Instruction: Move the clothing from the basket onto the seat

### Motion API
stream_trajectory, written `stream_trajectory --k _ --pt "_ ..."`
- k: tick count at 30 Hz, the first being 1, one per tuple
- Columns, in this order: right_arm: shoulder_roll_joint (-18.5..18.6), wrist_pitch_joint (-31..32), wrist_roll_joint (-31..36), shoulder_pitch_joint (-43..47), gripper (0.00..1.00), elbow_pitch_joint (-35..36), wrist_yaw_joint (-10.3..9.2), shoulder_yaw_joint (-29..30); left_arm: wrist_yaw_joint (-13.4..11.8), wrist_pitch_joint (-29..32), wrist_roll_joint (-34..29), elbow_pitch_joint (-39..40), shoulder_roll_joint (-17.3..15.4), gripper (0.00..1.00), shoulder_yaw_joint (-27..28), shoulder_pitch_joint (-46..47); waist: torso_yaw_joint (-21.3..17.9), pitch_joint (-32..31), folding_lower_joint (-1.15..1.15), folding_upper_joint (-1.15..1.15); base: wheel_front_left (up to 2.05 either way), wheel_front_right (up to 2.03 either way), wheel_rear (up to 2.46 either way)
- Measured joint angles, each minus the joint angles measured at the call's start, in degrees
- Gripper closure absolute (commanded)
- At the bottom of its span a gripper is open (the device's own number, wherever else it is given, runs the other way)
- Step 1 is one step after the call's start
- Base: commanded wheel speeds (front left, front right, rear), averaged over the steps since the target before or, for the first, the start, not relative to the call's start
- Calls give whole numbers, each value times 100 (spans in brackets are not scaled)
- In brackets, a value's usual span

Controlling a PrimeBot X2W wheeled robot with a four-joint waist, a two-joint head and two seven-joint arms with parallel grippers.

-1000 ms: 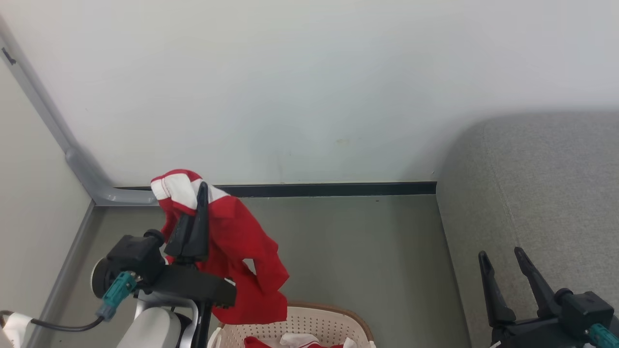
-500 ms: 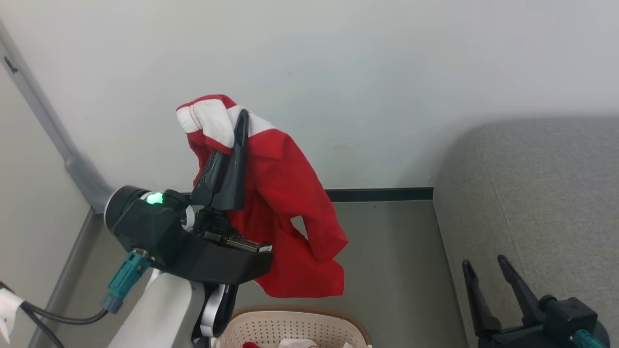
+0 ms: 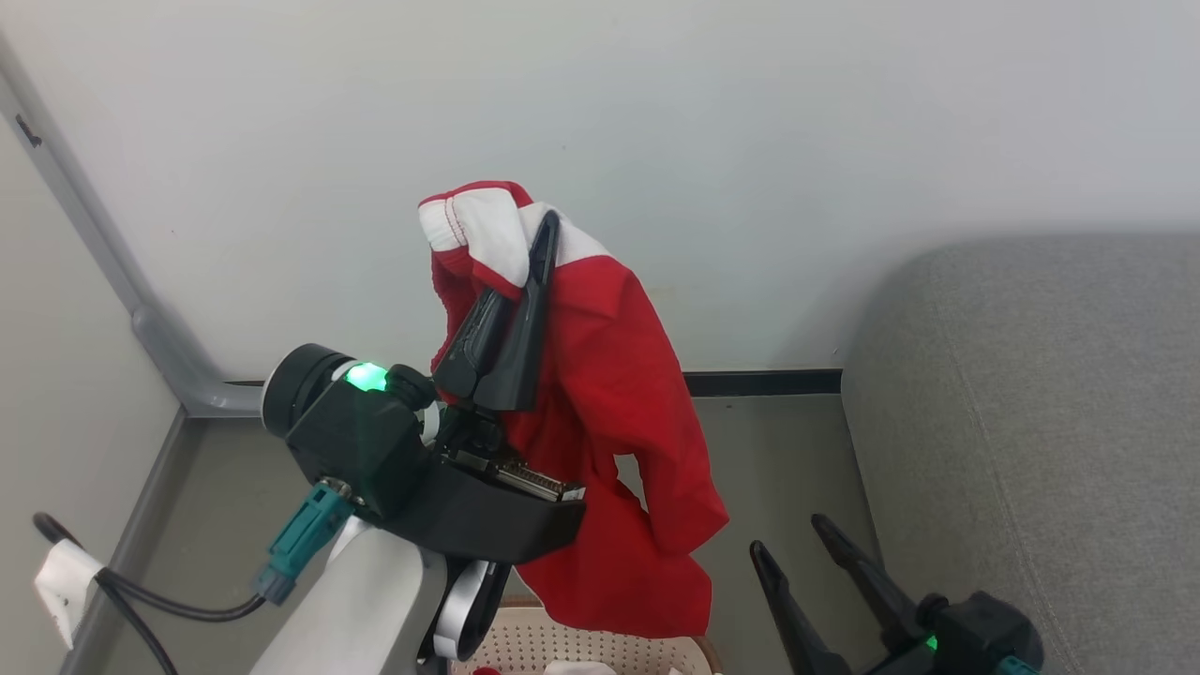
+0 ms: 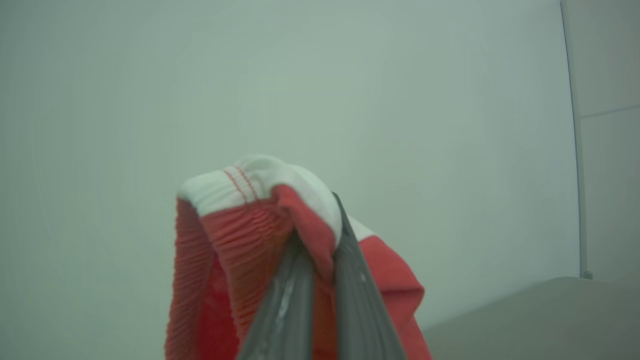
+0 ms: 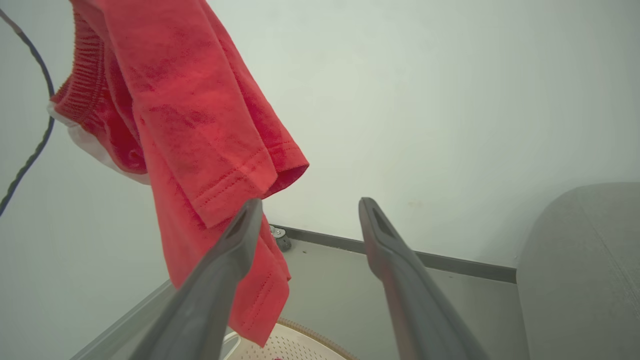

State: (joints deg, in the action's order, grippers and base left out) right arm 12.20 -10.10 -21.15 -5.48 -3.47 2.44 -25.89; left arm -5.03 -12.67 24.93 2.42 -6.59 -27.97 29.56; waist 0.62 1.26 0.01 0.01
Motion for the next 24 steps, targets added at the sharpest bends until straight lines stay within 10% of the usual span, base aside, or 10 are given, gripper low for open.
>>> stream_trajectory --k 24 --pt "-694 397 58 -1701 0 -668 369 -1088 101 301 2 38 127 100 -425 69 311 -44 0 0 0 0 0"
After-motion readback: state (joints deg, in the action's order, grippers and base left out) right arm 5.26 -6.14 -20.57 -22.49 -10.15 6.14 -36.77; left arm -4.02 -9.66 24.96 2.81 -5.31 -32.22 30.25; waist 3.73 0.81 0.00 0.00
